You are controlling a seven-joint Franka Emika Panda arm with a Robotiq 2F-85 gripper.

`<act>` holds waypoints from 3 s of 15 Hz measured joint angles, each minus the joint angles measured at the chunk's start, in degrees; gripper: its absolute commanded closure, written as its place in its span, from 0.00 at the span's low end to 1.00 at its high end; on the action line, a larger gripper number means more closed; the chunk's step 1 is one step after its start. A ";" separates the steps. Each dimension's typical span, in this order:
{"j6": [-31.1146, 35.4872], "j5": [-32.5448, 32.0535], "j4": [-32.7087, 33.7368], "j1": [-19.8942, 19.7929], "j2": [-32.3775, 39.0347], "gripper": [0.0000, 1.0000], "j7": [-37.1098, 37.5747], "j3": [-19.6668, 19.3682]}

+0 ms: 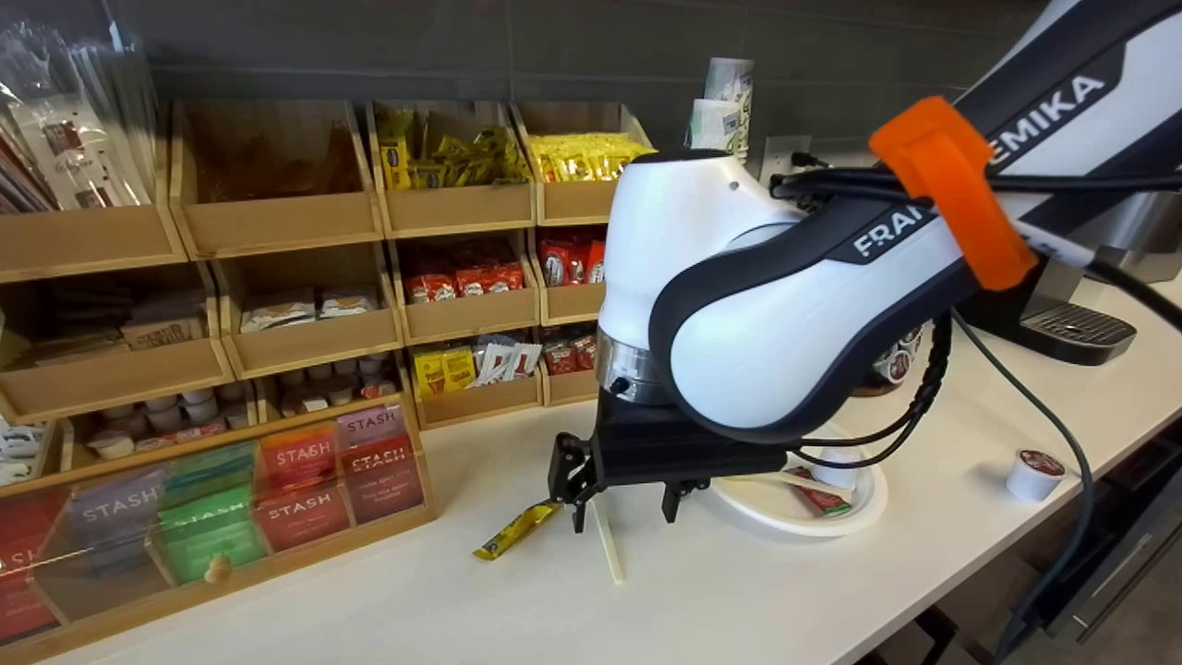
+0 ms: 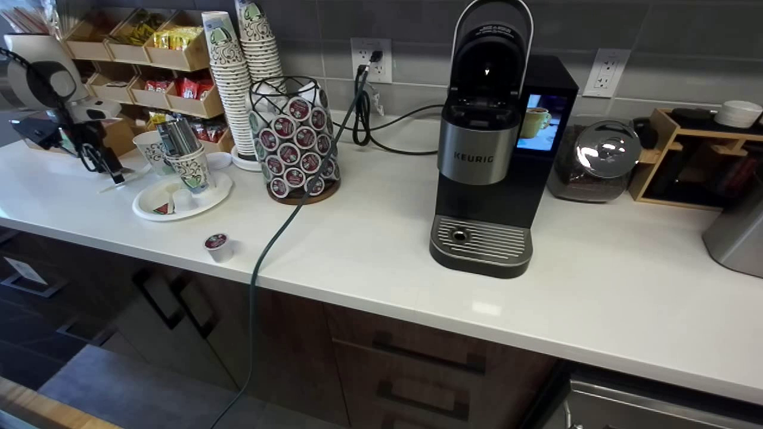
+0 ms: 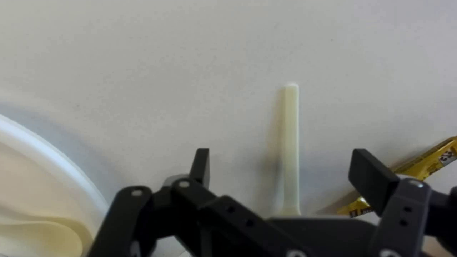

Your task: Put the white fork on the plate

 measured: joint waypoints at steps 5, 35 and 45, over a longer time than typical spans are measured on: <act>0.51 -0.34 3.16 1.23 2.93 0.40 3.33 -1.13; -16.05 -9.40 -22.69 -14.93 -24.15 0.97 -54.54 7.25; -17.37 -20.41 -21.23 -13.66 -20.89 0.97 -41.66 6.06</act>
